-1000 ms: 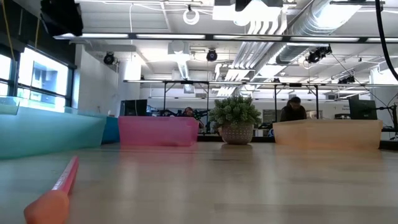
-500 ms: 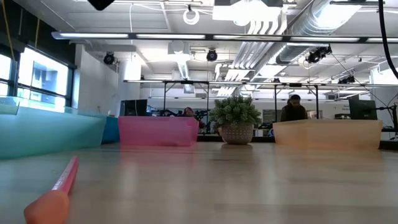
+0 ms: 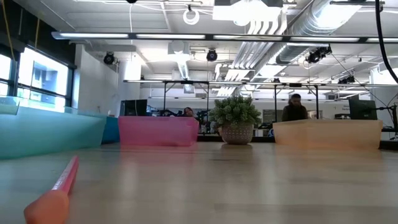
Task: Sort crayons/erasers/pens/pencils in bins
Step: Put the pink pencil into the orange bin
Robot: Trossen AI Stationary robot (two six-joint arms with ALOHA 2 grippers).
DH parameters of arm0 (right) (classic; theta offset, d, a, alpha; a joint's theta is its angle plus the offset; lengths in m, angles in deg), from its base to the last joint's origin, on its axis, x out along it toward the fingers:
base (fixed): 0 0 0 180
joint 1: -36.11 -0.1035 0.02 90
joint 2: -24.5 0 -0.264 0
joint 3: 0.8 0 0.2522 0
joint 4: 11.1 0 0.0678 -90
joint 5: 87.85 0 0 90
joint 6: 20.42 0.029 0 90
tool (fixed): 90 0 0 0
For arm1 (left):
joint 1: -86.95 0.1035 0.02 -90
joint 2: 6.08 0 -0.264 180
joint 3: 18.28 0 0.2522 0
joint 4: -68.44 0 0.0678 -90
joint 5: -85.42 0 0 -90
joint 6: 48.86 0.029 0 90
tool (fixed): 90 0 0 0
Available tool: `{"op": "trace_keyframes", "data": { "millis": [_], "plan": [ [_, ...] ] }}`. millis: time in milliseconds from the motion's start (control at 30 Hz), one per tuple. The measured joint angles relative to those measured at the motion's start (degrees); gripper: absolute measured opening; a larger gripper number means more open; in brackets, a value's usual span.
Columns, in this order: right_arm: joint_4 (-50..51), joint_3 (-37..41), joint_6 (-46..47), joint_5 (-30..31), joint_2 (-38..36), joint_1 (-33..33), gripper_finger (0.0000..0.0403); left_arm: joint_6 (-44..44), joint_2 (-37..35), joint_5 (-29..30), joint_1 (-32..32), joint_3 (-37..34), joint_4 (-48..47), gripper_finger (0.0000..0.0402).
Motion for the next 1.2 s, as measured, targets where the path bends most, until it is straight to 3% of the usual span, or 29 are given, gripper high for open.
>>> {"op": "trace_keyframes", "data": {
  "millis": [567,1200],
  "plan": [
    [0.1,0.3,-3.5,3.9,-5.0,5.2,0.0138,2.0,12.2,0.0,-5.4,1.9,3.3,0.0158],
    [0.1,0.3,-4.5,3.7,-5.1,6.0,0.0138,5.6,23.4,-0.2,-5.6,1.8,4.0,0.0158]
  ]
}}
